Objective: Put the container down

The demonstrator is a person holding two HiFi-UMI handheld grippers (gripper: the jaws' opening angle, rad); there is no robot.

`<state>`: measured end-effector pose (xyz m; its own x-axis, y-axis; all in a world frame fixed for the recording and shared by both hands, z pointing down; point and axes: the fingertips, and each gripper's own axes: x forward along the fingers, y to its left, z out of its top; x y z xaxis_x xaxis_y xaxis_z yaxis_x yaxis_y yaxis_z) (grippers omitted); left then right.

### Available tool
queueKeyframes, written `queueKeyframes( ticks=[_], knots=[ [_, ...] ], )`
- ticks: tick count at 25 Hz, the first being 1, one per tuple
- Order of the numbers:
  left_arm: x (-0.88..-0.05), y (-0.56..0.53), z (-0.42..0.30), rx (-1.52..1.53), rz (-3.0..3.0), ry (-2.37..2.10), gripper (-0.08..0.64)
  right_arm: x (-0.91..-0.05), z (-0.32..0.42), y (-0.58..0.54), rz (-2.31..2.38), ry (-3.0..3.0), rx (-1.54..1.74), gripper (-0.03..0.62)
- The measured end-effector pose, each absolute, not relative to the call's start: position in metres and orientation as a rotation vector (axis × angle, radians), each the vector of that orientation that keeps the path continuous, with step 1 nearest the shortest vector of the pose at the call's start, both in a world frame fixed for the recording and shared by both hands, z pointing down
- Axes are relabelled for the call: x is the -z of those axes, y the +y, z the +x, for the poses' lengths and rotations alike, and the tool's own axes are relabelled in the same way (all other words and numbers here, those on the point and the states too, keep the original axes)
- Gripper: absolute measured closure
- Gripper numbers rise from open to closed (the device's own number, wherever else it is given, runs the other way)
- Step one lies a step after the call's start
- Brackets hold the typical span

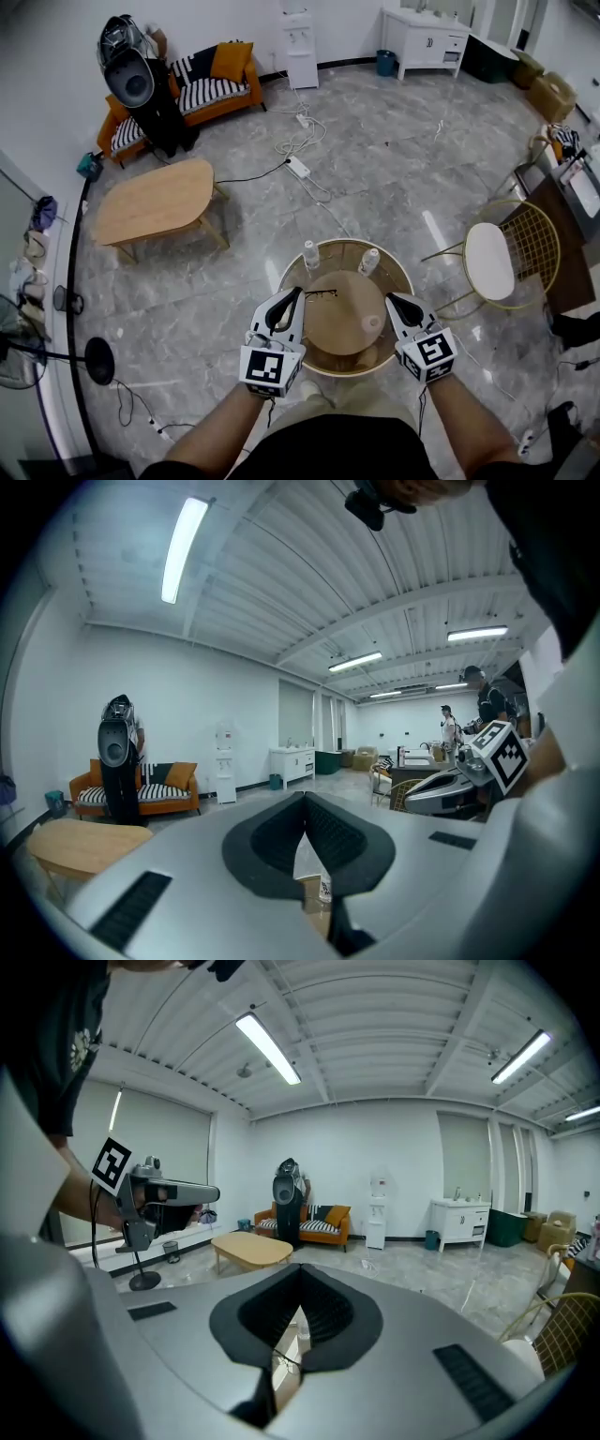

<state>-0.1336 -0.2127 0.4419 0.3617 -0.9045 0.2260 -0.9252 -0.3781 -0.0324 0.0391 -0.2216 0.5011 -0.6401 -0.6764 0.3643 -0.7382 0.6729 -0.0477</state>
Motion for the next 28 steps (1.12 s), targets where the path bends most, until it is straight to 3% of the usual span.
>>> queueKeyframes(
  ticks=[28],
  knots=[
    [-0.361, -0.187, -0.163, -0.233, 2.595, -1.71, 0.545, -0.397, 0.029, -0.196, 1.323, -2.624, -0.145, 0.579]
  ],
)
